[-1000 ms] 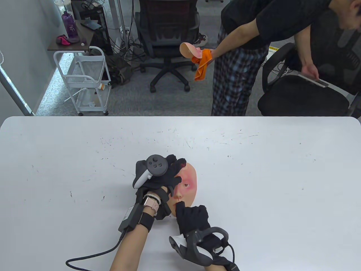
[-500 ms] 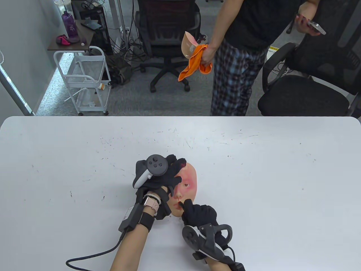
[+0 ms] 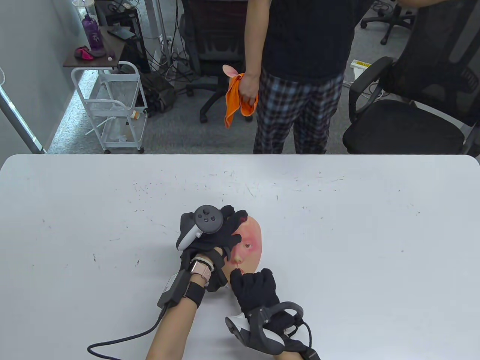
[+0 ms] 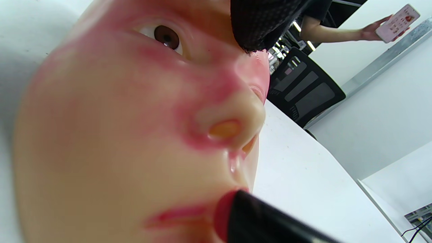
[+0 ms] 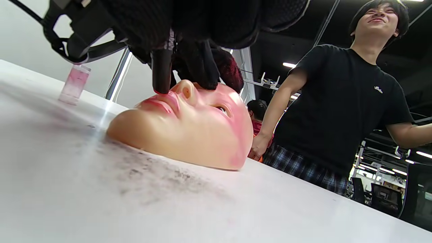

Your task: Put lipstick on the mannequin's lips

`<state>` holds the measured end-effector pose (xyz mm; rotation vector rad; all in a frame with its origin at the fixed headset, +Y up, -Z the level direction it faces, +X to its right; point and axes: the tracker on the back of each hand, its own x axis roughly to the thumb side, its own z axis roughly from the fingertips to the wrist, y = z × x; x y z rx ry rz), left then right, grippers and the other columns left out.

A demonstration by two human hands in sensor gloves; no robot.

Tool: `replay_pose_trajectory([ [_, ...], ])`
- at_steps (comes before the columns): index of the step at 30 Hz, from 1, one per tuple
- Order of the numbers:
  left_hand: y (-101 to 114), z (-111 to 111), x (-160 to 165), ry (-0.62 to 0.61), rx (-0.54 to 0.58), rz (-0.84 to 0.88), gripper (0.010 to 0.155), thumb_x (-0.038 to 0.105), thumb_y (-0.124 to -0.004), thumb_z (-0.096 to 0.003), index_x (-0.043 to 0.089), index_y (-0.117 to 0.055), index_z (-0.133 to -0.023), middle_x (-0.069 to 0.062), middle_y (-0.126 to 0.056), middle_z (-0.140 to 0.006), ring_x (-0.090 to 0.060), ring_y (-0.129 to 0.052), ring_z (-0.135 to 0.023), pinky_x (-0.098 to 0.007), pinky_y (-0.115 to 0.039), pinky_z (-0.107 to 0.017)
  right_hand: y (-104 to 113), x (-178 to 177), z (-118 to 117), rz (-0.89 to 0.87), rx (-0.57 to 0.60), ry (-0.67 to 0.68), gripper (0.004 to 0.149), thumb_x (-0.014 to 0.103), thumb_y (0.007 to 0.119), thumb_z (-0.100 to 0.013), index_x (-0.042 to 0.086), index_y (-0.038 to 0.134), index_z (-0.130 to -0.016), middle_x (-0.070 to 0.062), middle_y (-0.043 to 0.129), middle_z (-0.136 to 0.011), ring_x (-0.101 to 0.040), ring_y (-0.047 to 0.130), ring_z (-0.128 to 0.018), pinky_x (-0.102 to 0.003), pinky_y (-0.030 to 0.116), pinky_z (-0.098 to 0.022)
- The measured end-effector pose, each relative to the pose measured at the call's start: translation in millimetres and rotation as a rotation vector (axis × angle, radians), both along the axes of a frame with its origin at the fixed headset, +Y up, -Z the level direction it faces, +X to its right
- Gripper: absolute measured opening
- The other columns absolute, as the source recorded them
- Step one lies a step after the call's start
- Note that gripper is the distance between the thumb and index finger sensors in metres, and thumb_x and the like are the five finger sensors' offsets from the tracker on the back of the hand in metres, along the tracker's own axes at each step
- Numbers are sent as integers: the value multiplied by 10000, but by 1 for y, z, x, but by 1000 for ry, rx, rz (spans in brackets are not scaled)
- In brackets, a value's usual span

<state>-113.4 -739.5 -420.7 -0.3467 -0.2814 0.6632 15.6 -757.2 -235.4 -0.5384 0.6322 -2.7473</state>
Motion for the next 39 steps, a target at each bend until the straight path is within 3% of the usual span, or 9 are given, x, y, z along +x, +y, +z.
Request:
replay_pose_trajectory([
  [6, 0, 0, -1, -17, 12, -33, 714, 361, -763, -524, 470, -429, -1145, 42, -179, -1230, -301, -190, -1136, -594, -348, -802, -3, -10, -2, 68, -15, 3, 434, 381, 700, -476, 315, 746, -902, -49, 850, -700, -214, 846, -613, -534, 663, -646],
  [12, 0, 0, 0, -5, 1, -8, 713, 343, -772, -521, 463, -443, -1141, 32, -179, -1229, -301, -182, -1134, -599, -333, -801, -2, -4, -2, 9, 14, -5, 441, 350, 717, -467, 272, 761, -898, -85, 838, -702, -247, 828, -613, -559, 633, -646],
  [20, 0, -1, 0, -18, 11, -45, 712, 369, -761, -525, 476, -425, -1143, 44, -178, -1229, -298, -193, -1135, -589, -356, -802, -6, -14, -3, 84, 11, 3, 449, 368, 717, -466, 284, 747, -906, -58, 847, -704, -224, 844, -615, -540, 658, -647],
  [26, 0, -1, -1, -3, -6, -7, 712, 347, -773, -520, 467, -443, -1140, 46, -179, -1227, -295, -183, -1133, -593, -334, -801, -2, -5, -2, 7, 48, -15, 452, 337, 737, -450, 239, 775, -890, -95, 847, -690, -259, 835, -602, -565, 637, -636],
  [34, 1, -3, -1, -15, -2, -39, 713, 369, -765, -523, 479, -426, -1140, 48, -179, -1227, -290, -192, -1134, -584, -353, -801, -5, -16, -3, 82, 36, -7, 456, 363, 726, -456, 258, 763, -898, -61, 865, -686, -226, 860, -597, -540, 673, -632],
  [39, 0, -2, -1, 1, -12, -7, 712, 351, -776, -518, 474, -444, -1136, 51, -181, -1226, -291, -185, -1132, -590, -336, -798, -1, -5, -7, -39, 12, -14, 456, 343, 736, -452, 233, 773, -893, -86, 856, -686, -251, 844, -599, -557, 646, -636],
])
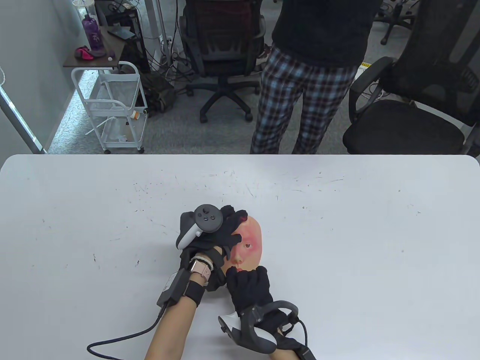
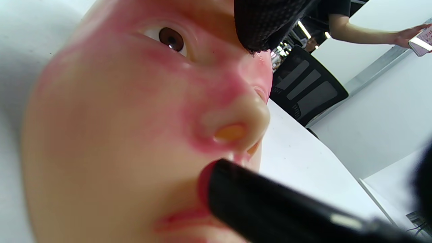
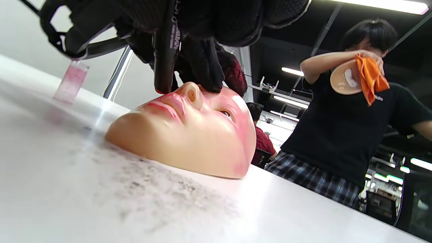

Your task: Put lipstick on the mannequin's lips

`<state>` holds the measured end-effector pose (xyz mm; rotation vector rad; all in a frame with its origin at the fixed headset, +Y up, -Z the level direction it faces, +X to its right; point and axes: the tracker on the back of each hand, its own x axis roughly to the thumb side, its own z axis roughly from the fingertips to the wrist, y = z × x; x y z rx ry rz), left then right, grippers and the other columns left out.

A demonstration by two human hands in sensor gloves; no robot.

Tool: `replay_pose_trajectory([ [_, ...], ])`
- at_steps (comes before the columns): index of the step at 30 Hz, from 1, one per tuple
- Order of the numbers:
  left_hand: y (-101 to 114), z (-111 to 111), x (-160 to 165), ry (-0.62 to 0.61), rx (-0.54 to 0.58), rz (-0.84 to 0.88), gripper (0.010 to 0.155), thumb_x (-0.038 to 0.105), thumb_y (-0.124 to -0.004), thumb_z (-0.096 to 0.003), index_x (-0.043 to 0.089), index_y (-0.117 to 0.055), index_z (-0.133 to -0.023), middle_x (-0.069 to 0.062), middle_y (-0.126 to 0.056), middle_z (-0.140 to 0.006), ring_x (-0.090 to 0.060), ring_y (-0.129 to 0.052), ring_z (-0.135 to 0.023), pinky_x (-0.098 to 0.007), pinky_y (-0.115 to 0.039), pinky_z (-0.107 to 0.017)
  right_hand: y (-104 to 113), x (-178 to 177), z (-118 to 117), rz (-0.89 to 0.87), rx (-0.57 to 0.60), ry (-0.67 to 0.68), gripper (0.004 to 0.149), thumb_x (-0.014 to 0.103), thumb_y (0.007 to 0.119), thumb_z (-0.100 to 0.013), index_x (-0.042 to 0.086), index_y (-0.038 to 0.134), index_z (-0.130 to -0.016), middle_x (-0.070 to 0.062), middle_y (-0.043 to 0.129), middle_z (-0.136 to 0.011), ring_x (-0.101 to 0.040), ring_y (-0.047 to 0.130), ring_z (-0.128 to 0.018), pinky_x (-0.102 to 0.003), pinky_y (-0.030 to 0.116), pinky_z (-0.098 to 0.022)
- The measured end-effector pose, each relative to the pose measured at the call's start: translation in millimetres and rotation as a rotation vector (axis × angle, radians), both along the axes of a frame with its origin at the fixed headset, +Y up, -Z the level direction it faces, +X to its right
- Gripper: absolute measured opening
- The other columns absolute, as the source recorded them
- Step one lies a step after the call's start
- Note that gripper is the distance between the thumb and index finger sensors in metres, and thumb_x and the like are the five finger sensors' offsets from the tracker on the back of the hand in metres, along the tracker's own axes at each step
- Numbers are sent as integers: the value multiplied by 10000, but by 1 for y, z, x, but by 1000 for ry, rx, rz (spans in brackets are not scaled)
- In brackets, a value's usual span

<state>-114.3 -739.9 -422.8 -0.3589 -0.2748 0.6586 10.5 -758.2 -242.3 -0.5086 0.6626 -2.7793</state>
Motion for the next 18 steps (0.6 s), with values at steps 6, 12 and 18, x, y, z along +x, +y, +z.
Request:
replay_pose_trajectory([
  [6, 0, 0, 0, 3, -10, 6, 711, 350, -774, -520, 476, -440, -1135, 52, -175, -1224, -288, -179, -1131, -587, -329, -800, 0, 0, 1, 3, -3, 14, 454, 358, 742, -442, 245, 789, -879, -70, 874, -667, -235, 862, -581, -543, 670, -626],
  [12, -1, 1, 0, 4, -7, 11, 711, 353, -773, -519, 477, -442, -1136, 57, -176, -1224, -285, -179, -1132, -584, -328, -800, 0, 2, 1, -1, -39, 18, 457, 352, 741, -448, 240, 776, -890, -77, 866, -679, -242, 855, -591, -551, 659, -633],
  [18, -1, 1, -1, 5, -6, 15, 709, 356, -774, -519, 482, -444, -1134, 60, -178, -1225, -280, -179, -1132, -581, -329, -799, 1, 16, 2, -49, -23, 1, 460, 337, 747, -442, 212, 787, -883, -94, 865, -669, -259, 849, -584, -563, 649, -629],
])
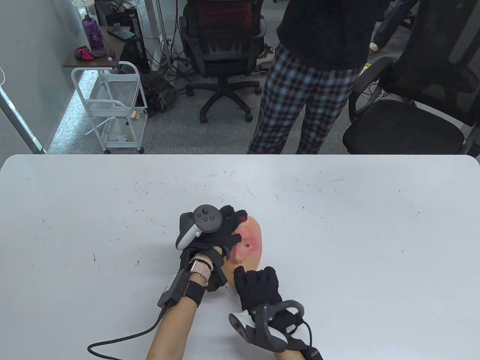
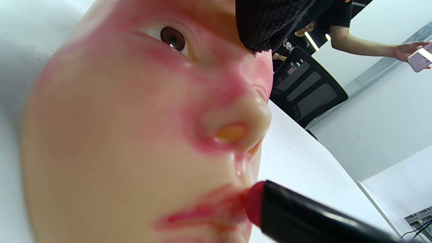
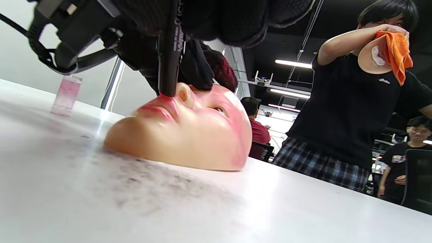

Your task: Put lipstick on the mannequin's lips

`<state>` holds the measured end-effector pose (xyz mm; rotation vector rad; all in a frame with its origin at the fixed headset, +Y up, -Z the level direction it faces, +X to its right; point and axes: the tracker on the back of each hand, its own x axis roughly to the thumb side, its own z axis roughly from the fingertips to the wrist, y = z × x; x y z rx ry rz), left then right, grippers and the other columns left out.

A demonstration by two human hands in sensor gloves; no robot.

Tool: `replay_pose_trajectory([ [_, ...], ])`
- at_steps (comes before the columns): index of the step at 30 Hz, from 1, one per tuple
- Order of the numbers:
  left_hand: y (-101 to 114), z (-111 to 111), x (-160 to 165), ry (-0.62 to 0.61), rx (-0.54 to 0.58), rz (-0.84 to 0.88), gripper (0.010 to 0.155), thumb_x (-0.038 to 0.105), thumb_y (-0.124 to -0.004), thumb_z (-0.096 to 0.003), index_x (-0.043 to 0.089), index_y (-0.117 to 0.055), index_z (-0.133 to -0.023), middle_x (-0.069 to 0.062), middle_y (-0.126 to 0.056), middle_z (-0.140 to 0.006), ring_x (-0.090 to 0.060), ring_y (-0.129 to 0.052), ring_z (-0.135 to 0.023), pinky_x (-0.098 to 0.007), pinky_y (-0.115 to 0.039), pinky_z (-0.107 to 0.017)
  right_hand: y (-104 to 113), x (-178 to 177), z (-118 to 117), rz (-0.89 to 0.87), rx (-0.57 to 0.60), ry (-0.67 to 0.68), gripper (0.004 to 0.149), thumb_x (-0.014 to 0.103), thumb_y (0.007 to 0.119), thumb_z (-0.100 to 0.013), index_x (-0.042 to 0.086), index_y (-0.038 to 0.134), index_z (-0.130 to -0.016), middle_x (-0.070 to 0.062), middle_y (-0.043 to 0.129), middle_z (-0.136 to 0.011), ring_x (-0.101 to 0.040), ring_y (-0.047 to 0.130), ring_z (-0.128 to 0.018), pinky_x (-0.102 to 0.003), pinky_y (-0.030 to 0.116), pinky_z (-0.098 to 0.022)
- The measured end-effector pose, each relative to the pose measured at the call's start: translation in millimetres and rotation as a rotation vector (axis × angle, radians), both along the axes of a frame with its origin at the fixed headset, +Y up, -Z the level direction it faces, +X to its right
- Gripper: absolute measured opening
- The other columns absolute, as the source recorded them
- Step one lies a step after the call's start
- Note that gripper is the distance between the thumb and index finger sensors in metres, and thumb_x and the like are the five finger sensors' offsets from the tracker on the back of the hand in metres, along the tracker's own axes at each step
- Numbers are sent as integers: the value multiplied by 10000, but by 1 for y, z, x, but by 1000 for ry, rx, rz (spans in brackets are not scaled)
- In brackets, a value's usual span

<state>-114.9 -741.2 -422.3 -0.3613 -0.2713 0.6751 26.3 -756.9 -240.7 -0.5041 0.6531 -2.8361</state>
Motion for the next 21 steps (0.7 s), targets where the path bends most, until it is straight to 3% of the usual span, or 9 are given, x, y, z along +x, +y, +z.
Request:
replay_pose_trajectory([
  [7, 0, 0, 0, -3, 3, -2, 710, 359, -771, -520, 481, -440, -1136, 61, -176, -1225, -281, -178, -1132, -581, -329, -799, -3, -16, -2, 94, -47, 38, 455, 362, 728, -464, 261, 752, -906, -61, 856, -698, -228, 850, -611, -540, 657, -648],
  [13, 0, 0, 0, 1, 2, -2, 709, 358, -772, -519, 482, -442, -1134, 60, -177, -1224, -282, -180, -1131, -581, -329, -799, 1, -5, -1, -8, -11, 18, 461, 334, 747, -443, 217, 784, -888, -96, 863, -677, -260, 848, -589, -564, 646, -632],
  [21, -1, 0, 0, -4, 7, -13, 708, 368, -766, -522, 485, -434, -1136, 61, -173, -1225, -281, -181, -1132, -578, -334, -800, -2, -15, -5, 54, -88, 30, 455, 367, 726, -457, 264, 763, -898, -56, 871, -682, -224, 863, -594, -537, 674, -635],
])
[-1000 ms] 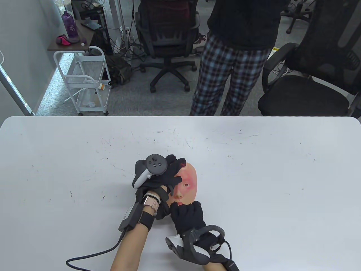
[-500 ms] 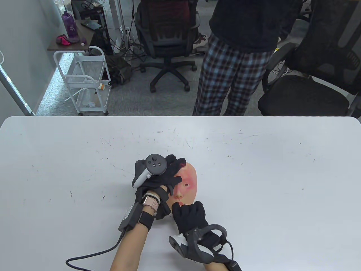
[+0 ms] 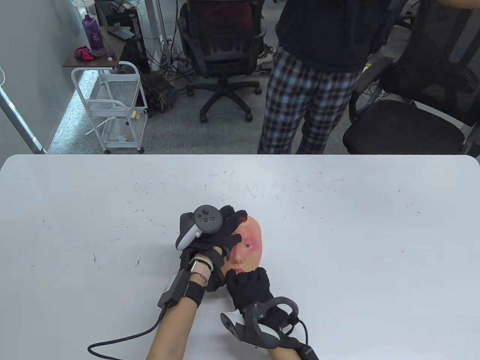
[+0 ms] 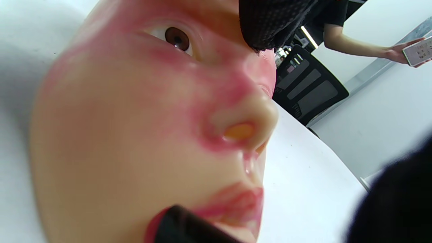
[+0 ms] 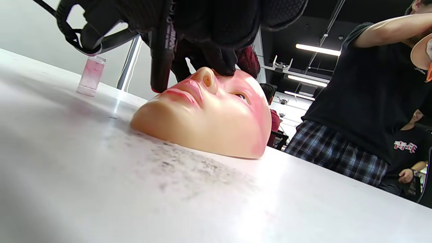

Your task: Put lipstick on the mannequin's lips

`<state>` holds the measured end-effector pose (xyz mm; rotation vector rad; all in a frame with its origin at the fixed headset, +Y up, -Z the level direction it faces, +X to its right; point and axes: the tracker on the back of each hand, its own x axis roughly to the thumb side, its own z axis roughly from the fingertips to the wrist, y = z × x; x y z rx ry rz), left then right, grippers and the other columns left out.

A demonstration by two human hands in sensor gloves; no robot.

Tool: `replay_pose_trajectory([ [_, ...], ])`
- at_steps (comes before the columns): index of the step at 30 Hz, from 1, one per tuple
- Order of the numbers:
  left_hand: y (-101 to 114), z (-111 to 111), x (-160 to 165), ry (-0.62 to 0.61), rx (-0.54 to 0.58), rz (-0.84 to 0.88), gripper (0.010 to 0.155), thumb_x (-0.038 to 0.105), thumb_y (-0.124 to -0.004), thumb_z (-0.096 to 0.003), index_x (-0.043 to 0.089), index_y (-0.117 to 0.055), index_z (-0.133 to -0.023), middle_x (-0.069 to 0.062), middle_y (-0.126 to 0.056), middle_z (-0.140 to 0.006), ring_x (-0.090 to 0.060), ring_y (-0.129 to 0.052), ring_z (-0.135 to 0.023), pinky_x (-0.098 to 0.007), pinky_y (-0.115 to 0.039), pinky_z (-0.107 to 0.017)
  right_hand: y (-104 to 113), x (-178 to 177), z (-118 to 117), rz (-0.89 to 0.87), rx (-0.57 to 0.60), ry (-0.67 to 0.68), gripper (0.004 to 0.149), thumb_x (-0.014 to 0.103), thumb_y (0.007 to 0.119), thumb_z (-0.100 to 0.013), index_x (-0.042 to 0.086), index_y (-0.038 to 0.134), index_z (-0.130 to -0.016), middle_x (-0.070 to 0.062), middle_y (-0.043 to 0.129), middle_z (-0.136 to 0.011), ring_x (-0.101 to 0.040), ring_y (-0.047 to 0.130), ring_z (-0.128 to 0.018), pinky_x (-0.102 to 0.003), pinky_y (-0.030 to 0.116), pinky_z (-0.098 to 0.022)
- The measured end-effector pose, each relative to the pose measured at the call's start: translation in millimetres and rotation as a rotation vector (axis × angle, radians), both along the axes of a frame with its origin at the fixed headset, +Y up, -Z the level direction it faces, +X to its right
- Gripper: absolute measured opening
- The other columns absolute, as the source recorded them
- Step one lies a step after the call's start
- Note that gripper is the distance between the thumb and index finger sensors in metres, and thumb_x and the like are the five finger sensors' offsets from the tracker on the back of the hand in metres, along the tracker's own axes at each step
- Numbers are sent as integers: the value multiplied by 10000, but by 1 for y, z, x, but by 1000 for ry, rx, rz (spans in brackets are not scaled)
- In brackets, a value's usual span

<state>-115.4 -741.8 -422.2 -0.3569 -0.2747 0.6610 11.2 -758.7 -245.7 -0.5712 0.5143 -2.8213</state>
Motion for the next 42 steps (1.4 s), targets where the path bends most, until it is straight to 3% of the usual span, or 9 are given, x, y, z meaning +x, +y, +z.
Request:
replay_pose_trajectory([
  [7, 0, 0, 0, 10, -6, 13, 709, 359, -773, -519, 483, -443, -1134, 60, -178, -1224, -281, -180, -1131, -580, -329, -798, 4, 22, 4, -138, 18, -36, 461, 335, 742, -447, 208, 783, -888, -98, 866, -668, -262, 849, -581, -566, 647, -627],
  [17, 0, 0, 0, 6, -6, 13, 708, 362, -772, -519, 485, -443, -1134, 62, -178, -1224, -279, -180, -1132, -579, -328, -799, -1, 4, 0, -12, -14, 1, 459, 358, 726, -468, 251, 743, -914, -69, 849, -703, -235, 843, -614, -545, 648, -650],
  [26, 0, 0, 0, 8, -4, 15, 709, 363, -772, -518, 485, -443, -1134, 62, -178, -1224, -279, -181, -1131, -580, -328, -798, 1, 11, 2, -78, 67, -32, 464, 332, 743, -448, 208, 774, -893, -100, 860, -674, -263, 844, -586, -567, 641, -631],
  [31, 0, 0, 0, 6, -2, 10, 708, 366, -771, -519, 487, -442, -1134, 62, -178, -1224, -280, -181, -1131, -579, -330, -798, -2, -3, 0, 10, 4, -7, 457, 357, 731, -455, 252, 763, -899, -68, 868, -681, -235, 858, -593, -546, 664, -637],
  [42, -1, 0, 0, 8, -2, 14, 711, 367, -771, -518, 486, -438, -1136, 62, -178, -1223, -279, -182, -1130, -579, -329, -797, 1, 13, 2, -109, 48, -43, 463, 334, 740, -446, 203, 783, -887, -101, 871, -659, -262, 854, -570, -569, 653, -619],
])
